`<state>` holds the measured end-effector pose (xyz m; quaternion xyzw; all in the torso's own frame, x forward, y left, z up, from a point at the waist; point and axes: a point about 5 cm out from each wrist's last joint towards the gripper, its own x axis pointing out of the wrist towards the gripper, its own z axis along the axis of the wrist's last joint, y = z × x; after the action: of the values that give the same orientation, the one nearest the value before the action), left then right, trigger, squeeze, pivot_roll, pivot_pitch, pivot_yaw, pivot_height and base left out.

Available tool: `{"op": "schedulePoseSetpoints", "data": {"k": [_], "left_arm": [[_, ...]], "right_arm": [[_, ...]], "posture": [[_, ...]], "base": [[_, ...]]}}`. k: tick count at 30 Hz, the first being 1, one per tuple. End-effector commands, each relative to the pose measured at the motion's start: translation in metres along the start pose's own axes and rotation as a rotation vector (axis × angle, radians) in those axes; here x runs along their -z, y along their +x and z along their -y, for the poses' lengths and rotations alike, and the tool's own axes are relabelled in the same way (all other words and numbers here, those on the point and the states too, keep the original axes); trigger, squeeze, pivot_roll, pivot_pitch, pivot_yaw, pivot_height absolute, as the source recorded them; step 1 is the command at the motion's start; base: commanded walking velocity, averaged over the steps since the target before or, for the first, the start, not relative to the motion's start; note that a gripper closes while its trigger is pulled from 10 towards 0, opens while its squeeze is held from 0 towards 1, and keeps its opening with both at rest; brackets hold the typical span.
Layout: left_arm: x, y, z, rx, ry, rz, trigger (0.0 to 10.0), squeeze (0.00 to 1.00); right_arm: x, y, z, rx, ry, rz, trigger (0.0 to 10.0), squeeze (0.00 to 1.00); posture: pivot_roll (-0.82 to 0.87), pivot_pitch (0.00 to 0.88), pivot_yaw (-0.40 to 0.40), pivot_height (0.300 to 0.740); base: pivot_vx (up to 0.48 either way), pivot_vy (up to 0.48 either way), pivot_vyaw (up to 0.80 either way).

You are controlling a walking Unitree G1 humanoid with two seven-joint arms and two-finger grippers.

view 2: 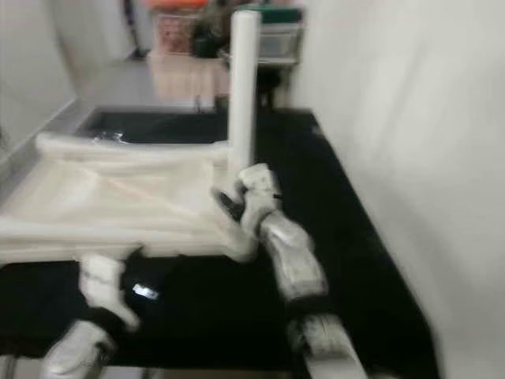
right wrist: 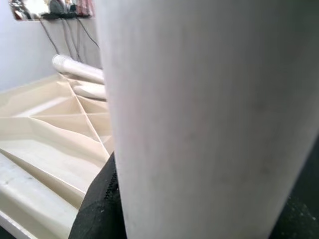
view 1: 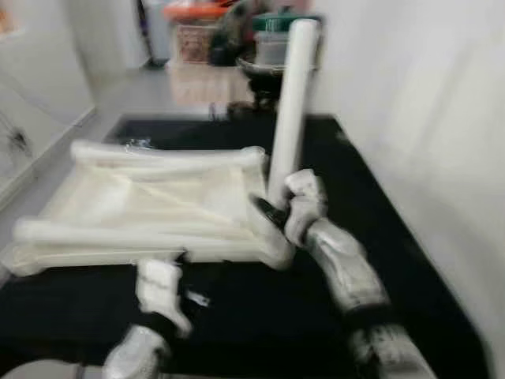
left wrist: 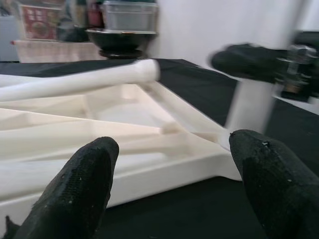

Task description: Building children table

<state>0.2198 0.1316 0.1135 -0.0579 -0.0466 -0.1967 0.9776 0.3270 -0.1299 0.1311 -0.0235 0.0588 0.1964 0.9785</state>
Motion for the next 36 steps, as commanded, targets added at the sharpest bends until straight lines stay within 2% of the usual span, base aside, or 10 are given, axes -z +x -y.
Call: {"op": "schedulePoseSetpoints", "data": {"k": [1,10,11,12,15,16,28,30,34,36], "left_arm": [[0.0,-0.001,-0.001,0.007,0.002,-0.007,10.0,0.0],[0.0,-0.001,-0.001,0.005,0.006,-0.006,10.0,0.0],[0.0,0.0,-0.002,0.007,0.005,-0.007,10.0,0.0],[-0.001,0.0,-0.002,0.01,0.015,-0.01,10.0,0.0],[-0.001,0.0,-0.002,0.011,0.024,-0.013,10.0,0.0],[-0.003,-0.001,-0.003,0.001,0.034,-0.008,10.0,0.0],[-0.018,-0.005,-0.015,-0.05,0.083,0.021,10.0,0.0],[-0.023,-0.006,-0.02,-0.071,0.094,0.033,10.0,0.0],[-0.029,-0.009,-0.036,-0.21,0.13,0.021,10.0,0.0],[-0.029,-0.009,-0.036,-0.21,0.13,0.021,10.0,0.0]], "right_arm": [[0.049,-0.022,0.024,0.118,0.011,-0.265,0.0,0.0],[0.044,-0.027,0.034,0.151,-0.024,-0.258,0.0,0.0],[0.044,-0.027,0.032,0.169,-0.039,-0.271,6.9,0.0],[0.042,-0.028,0.026,0.18,-0.042,-0.277,10.0,0.0],[0.04,-0.029,0.022,0.184,-0.039,-0.28,10.0,0.0],[0.036,-0.03,0.019,0.178,-0.024,-0.271,10.0,1.0],[0.026,-0.05,0.029,0.183,0.019,-0.236,10.0,1.0],[0.025,-0.058,0.029,0.152,0.041,-0.22,10.0,1.0],[0.028,-0.077,0.019,-0.08,0.108,-0.208,10.0,1.0],[0.028,-0.077,0.019,-0.08,0.108,-0.208,10.0,1.0]], "posture": [[0.01,0.0,-0.02,0.74],[0.0,0.0,-0.017,0.74],[0.0,0.0,-0.016,0.74],[0.0,0.0,-0.015,0.74],[0.0,0.0,-0.014,0.74],[0.0,0.0,-0.018,0.74],[-0.04,0.0,-0.006,0.74],[-0.05,0.0,-0.001,0.74],[-0.08,0.0,0.004,0.74],[-0.08,0.0,0.004,0.74]], "base": [[0.0,0.0,0.0],[0.0,0.0,0.0],[0.0,0.0,0.0],[0.0,0.0,0.0],[0.0,0.0,0.0],[0.0,0.0,0.0],[0.0,0.0,0.0],[0.0,0.0,0.0],[0.0,0.0,0.0],[0.0,0.0,0.0]]}}
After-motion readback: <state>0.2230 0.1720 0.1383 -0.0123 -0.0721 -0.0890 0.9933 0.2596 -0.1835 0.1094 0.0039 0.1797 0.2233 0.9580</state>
